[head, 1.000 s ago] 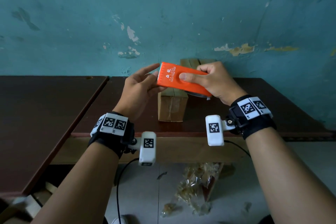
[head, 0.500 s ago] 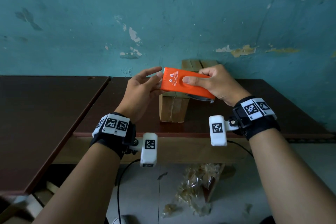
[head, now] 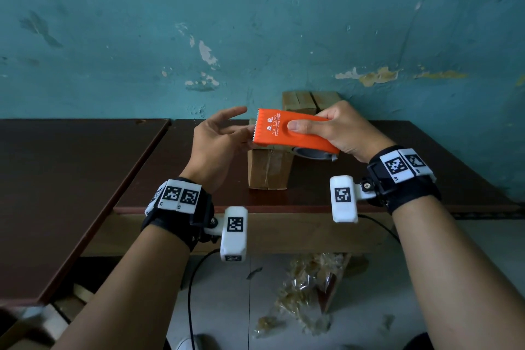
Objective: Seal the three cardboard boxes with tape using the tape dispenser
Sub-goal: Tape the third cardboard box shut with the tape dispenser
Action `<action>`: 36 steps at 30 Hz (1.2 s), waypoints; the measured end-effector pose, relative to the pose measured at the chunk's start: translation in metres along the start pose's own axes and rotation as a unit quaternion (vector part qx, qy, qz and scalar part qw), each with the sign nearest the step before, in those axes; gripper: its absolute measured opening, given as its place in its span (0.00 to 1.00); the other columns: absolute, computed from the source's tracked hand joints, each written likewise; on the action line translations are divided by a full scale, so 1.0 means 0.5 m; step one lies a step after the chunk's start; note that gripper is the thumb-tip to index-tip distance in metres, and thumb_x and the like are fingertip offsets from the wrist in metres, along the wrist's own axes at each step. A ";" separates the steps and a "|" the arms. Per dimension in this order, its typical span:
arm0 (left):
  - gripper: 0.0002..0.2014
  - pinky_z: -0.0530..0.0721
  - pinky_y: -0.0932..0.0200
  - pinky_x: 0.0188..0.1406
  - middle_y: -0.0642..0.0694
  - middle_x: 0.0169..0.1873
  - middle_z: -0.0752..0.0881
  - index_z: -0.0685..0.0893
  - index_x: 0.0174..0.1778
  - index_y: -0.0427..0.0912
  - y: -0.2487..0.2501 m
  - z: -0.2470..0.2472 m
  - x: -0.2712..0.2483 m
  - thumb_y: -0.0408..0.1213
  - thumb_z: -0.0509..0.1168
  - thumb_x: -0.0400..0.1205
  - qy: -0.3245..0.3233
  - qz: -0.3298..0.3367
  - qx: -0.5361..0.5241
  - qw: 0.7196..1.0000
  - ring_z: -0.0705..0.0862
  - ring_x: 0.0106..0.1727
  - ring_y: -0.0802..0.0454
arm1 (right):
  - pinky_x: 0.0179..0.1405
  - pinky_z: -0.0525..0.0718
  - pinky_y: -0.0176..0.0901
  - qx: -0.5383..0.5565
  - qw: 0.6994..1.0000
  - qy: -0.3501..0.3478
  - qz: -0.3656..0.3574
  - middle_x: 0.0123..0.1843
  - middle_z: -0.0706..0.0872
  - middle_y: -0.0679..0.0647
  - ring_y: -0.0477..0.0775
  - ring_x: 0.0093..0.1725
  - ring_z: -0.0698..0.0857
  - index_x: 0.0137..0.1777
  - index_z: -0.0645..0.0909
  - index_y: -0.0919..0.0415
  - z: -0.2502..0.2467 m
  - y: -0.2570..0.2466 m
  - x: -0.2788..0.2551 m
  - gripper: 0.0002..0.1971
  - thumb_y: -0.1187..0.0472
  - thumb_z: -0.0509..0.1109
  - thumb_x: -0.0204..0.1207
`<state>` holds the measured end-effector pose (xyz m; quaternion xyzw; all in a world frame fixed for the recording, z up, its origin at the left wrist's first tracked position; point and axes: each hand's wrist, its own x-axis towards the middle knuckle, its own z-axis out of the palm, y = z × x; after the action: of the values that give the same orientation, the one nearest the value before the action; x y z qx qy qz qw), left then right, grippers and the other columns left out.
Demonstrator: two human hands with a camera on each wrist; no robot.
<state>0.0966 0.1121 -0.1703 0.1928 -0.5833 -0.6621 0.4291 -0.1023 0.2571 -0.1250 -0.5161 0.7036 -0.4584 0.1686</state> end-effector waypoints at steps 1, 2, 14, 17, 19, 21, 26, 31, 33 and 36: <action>0.22 0.94 0.52 0.48 0.29 0.49 0.94 0.84 0.73 0.36 -0.001 0.001 0.000 0.23 0.75 0.83 0.003 -0.003 0.000 1.000 0.94 0.48 0.40 | 0.18 0.79 0.41 -0.004 1.000 -0.002 0.000 0.30 0.89 0.65 0.57 0.23 0.86 0.41 0.92 0.72 0.000 0.001 0.000 0.36 0.33 0.83 0.61; 0.22 0.94 0.53 0.46 0.28 0.49 0.94 0.84 0.73 0.37 -0.001 0.001 0.001 0.22 0.75 0.83 0.008 -0.006 -0.001 1.000 0.94 0.47 0.41 | 0.19 0.79 0.41 -0.010 1.000 -0.005 0.001 0.29 0.89 0.64 0.56 0.23 0.86 0.41 0.92 0.71 0.002 0.002 -0.002 0.35 0.33 0.83 0.61; 0.22 0.93 0.56 0.45 0.27 0.46 0.93 0.85 0.71 0.34 0.007 -0.028 0.010 0.17 0.73 0.82 0.060 -0.025 -0.054 0.996 0.94 0.41 0.42 | 0.20 0.80 0.40 -0.031 0.999 0.021 0.018 0.34 0.93 0.62 0.53 0.25 0.87 0.40 0.94 0.66 -0.028 0.024 -0.002 0.26 0.39 0.85 0.71; 0.22 0.93 0.56 0.45 0.27 0.45 0.93 0.84 0.72 0.34 0.014 -0.035 0.007 0.17 0.72 0.82 0.055 -0.022 -0.047 0.997 0.94 0.42 0.42 | 0.21 0.79 0.36 -0.030 0.999 0.023 0.022 0.32 0.93 0.58 0.49 0.25 0.87 0.42 0.95 0.65 -0.037 0.029 -0.006 0.24 0.40 0.84 0.72; 0.23 0.93 0.56 0.45 0.29 0.44 0.93 0.83 0.72 0.34 0.015 -0.033 0.005 0.17 0.72 0.82 0.053 -0.024 -0.048 0.997 0.94 0.42 0.42 | 0.23 0.80 0.36 -0.038 0.999 0.023 0.021 0.33 0.93 0.58 0.49 0.26 0.88 0.42 0.95 0.64 -0.037 0.032 -0.005 0.25 0.38 0.84 0.70; 0.23 0.93 0.56 0.45 0.29 0.44 0.93 0.83 0.72 0.34 0.015 -0.030 0.003 0.16 0.72 0.82 0.055 -0.030 -0.045 0.997 0.94 0.43 0.42 | 0.25 0.81 0.37 -0.042 0.999 0.022 0.025 0.32 0.93 0.57 0.51 0.28 0.89 0.41 0.94 0.64 -0.039 0.035 -0.005 0.27 0.36 0.84 0.69; 0.21 0.93 0.54 0.46 0.31 0.41 0.94 0.84 0.70 0.33 0.010 -0.025 0.004 0.15 0.72 0.81 0.073 -0.044 -0.044 0.995 0.95 0.43 0.40 | 0.26 0.82 0.37 -0.039 0.999 0.015 0.028 0.34 0.93 0.57 0.52 0.30 0.90 0.42 0.94 0.63 -0.043 0.042 -0.003 0.30 0.32 0.84 0.62; 0.18 0.94 0.54 0.44 0.33 0.37 0.94 0.83 0.67 0.27 0.006 -0.015 -0.001 0.14 0.71 0.81 0.089 -0.065 -0.039 0.993 0.95 0.43 0.39 | 0.23 0.81 0.35 -0.025 0.999 0.005 0.043 0.31 0.92 0.55 0.49 0.28 0.89 0.42 0.94 0.64 -0.047 0.056 -0.003 0.24 0.39 0.85 0.68; 0.17 0.94 0.54 0.43 0.34 0.36 0.94 0.83 0.66 0.27 0.004 -0.013 0.000 0.14 0.71 0.81 0.095 -0.070 -0.043 0.992 0.95 0.42 0.40 | 0.25 0.81 0.35 -0.022 0.999 0.003 0.042 0.31 0.92 0.55 0.49 0.28 0.89 0.42 0.94 0.64 -0.047 0.062 -0.002 0.27 0.36 0.85 0.65; 0.16 0.95 0.53 0.44 0.34 0.36 0.94 0.82 0.64 0.28 0.001 -0.012 0.001 0.14 0.71 0.81 0.099 -0.074 -0.045 0.991 0.95 0.43 0.40 | 0.22 0.80 0.36 -0.013 0.999 -0.002 0.043 0.34 0.93 0.62 0.52 0.28 0.89 0.45 0.94 0.67 -0.047 0.069 0.001 0.32 0.35 0.85 0.61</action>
<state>0.1012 0.1079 -0.1711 0.2805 -0.4919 -0.6952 0.4427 -0.1390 0.2692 -0.1411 -0.4886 0.7307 -0.4403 0.1831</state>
